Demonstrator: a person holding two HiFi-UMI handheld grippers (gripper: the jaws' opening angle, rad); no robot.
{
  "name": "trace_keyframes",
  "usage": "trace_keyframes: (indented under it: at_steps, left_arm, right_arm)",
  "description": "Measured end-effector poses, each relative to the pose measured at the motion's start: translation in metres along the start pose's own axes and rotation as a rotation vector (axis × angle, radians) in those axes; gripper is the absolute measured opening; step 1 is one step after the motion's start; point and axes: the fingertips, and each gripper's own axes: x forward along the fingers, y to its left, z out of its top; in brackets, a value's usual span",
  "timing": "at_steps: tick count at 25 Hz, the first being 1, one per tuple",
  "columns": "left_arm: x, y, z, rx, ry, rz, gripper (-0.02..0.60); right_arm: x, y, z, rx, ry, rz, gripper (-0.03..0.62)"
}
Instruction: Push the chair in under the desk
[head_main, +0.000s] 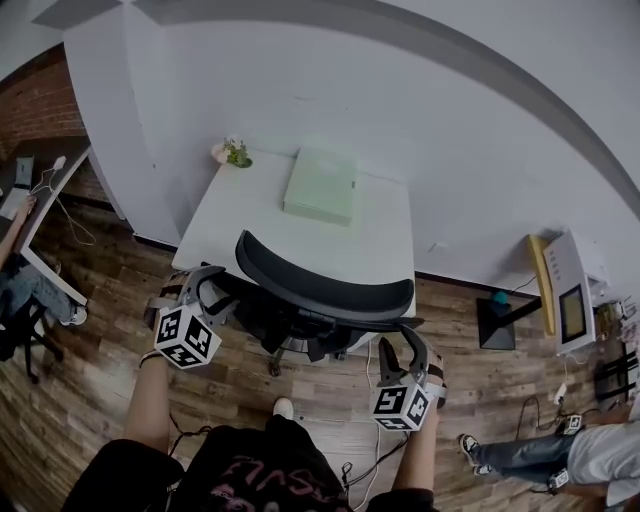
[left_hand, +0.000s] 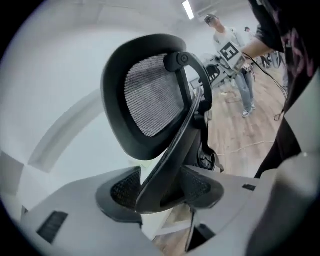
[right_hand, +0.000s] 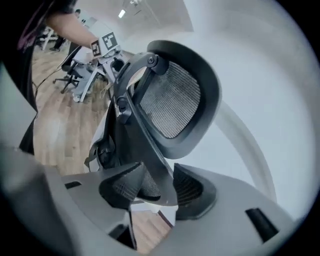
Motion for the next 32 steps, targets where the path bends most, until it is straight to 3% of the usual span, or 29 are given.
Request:
trace_keyframes:
  at_steps: [3,7,17,22,32]
  left_arm:
    - [-0.020,0.004,0.007,-0.108,-0.073,0.035,0.252]
    - [-0.046,0.003,0.013,-0.197,-0.130,0.084,0.194]
    - [-0.105,-0.014,0.018,-0.414,-0.262,0.183,0.037]
    - [-0.131,-0.016,0.017,-0.561,-0.330,0.189,0.015]
    - [-0.157,-0.019,0.032,-0.608,-0.392,0.185,0.014]
  right_arm:
    - [-0.021,-0.005,0.012,0.161,-0.043,-0.077,0.078]
    - [-0.045,-0.003,0.024,0.314,-0.077,-0.136,0.043]
    - [-0.098,0.019,0.033,0.529,-0.110,-0.192,0.032]
    - [-0.122,0.021,0.036,0.600,-0.124,-0.221,0.031]
    - [-0.142,0.019,0.039,0.648,-0.139,-0.240,0.026]
